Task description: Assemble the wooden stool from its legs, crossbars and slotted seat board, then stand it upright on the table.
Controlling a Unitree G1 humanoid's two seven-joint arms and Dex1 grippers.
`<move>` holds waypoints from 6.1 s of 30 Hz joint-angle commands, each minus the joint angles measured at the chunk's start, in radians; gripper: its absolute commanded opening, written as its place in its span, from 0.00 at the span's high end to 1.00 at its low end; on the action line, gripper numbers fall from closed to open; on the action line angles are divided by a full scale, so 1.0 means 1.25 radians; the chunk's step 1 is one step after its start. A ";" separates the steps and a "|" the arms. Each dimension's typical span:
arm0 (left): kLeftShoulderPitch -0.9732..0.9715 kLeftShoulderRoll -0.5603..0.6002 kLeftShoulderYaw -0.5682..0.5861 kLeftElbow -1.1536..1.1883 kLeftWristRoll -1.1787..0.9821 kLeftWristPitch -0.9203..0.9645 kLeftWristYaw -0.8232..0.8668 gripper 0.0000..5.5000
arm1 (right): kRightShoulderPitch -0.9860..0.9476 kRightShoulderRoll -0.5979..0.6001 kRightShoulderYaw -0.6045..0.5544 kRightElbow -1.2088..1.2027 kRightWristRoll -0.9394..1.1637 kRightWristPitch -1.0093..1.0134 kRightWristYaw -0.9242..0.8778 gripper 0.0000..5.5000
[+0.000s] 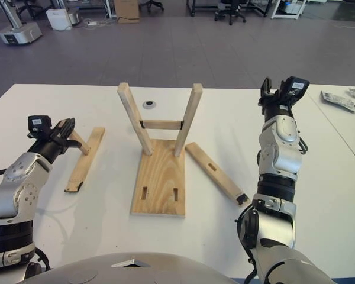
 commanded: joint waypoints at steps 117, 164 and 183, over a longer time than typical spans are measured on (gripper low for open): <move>-0.301 0.362 0.178 0.157 -0.292 0.215 -0.521 0.63 | -0.158 0.061 -0.027 -0.244 0.329 0.205 0.083 0.49; -0.403 0.211 0.079 0.041 -0.924 0.437 -0.267 0.55 | -0.294 0.056 0.050 -0.171 1.078 0.539 0.221 0.62; 0.295 0.055 0.160 -0.049 -0.541 0.188 -0.320 0.45 | 0.131 -0.299 0.165 -0.541 0.695 0.530 0.710 0.63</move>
